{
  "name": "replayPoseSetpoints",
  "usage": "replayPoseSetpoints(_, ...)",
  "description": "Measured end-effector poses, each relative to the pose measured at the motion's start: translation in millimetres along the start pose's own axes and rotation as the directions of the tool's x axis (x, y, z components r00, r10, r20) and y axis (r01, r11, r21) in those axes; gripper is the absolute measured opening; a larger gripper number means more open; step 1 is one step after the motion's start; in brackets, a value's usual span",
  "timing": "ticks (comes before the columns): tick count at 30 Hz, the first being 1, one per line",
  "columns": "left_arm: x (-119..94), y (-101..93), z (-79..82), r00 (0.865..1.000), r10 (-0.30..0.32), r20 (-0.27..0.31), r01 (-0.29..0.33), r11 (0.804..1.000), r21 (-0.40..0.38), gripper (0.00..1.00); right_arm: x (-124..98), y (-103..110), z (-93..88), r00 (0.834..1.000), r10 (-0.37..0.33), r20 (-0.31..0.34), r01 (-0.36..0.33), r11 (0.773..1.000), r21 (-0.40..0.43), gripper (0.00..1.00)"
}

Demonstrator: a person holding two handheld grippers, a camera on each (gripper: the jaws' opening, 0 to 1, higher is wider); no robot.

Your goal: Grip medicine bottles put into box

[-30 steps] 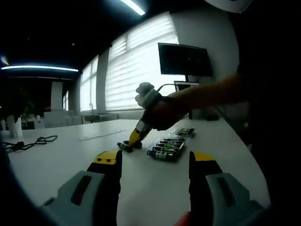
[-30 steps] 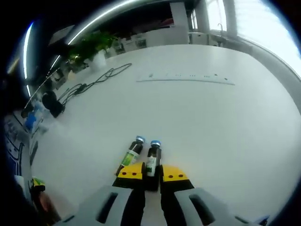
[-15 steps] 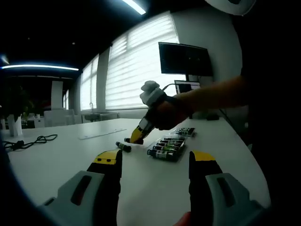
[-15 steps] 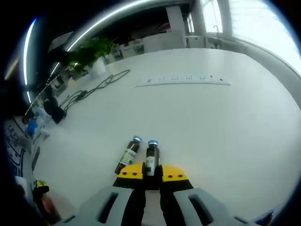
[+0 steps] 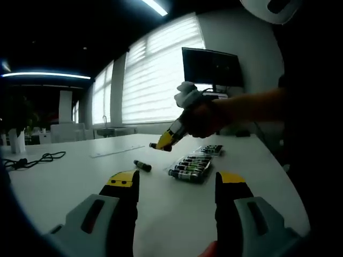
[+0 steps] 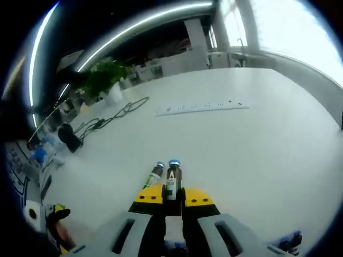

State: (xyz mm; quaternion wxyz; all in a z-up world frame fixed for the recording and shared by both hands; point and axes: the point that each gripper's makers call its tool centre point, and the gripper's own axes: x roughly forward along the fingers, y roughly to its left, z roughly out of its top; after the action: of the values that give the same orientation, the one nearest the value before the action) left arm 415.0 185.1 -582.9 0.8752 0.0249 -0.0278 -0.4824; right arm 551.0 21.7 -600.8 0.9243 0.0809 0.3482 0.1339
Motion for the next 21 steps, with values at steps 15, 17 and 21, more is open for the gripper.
replayPoseSetpoints(15,0,2.2,-0.4,1.000,0.012,-0.006,-0.012,1.000,-0.008,0.49,-48,-36,-16.5,0.996,-0.076,0.044,0.075,0.997,0.032,0.07)
replayPoseSetpoints(17,0,2.6,-0.3,1.000,0.014,-0.006,-0.014,1.000,-0.009,0.49,-50,-38,-19.1,0.996,-0.082,0.043,0.080,0.996,0.039,0.07)
replayPoseSetpoints(21,0,2.7,-0.7,1.000,0.016,-0.008,-0.016,1.000,-0.006,0.49,-60,-45,-26.5,0.992,-0.111,0.054,0.109,0.993,0.043,0.07)
